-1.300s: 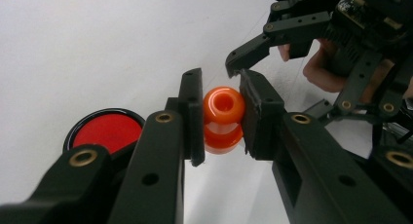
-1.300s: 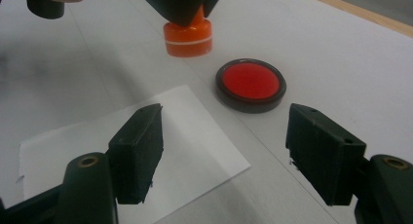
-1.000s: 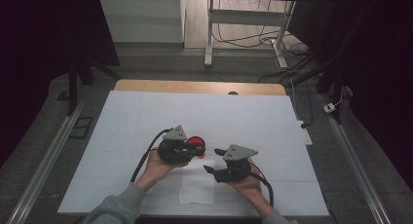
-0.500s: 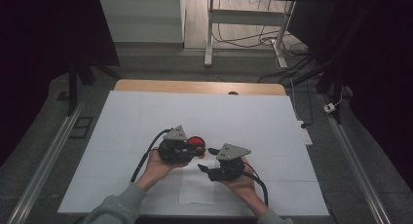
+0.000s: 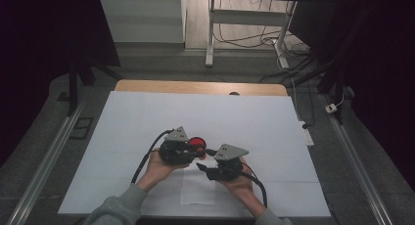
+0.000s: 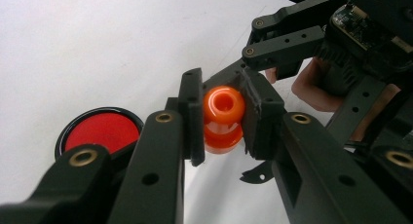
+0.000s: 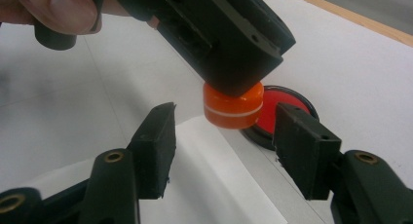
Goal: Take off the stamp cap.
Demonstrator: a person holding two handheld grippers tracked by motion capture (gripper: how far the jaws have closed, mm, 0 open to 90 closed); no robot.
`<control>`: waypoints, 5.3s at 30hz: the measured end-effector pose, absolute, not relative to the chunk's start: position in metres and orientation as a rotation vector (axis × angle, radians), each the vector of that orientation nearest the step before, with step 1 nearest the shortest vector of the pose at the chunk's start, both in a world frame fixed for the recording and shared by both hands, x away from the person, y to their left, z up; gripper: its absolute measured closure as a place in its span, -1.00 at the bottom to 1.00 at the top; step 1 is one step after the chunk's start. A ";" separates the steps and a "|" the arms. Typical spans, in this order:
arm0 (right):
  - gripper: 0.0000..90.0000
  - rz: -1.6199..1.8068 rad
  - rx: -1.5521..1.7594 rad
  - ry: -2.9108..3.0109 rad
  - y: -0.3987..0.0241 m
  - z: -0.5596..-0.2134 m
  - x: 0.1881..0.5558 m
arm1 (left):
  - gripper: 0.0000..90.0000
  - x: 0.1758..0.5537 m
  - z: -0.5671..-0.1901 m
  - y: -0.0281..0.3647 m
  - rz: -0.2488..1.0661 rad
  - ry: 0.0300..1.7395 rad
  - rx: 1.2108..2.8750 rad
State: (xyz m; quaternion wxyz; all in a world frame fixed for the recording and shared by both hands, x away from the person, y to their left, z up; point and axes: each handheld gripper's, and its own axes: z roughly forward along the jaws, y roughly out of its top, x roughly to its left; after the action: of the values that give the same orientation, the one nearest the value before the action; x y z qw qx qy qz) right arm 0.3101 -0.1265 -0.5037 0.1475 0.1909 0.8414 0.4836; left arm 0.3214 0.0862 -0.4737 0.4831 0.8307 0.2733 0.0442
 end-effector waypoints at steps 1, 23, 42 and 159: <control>-0.06 1.389 0.550 2.421 -0.126 -0.504 0.310 | 0.60 0.321 -0.474 0.086 0.107 0.665 2.024; 0.29 1.376 0.584 2.411 -0.124 -0.505 0.313 | 0.60 0.320 -0.473 0.086 0.104 0.661 2.019; 0.42 1.381 0.583 2.415 -0.123 -0.505 0.313 | 0.60 0.321 -0.474 0.086 0.105 0.661 2.021; 0.44 1.319 0.774 2.298 -0.221 -0.511 0.298 | 0.61 0.322 -0.469 0.107 0.154 0.698 1.961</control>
State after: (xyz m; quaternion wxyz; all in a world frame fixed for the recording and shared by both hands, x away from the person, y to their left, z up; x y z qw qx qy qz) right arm 0.2976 -0.2208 -0.5115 0.1895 0.2754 0.8174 0.4691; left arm 0.3217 0.1070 -0.4689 0.5033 0.8119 0.2889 0.0636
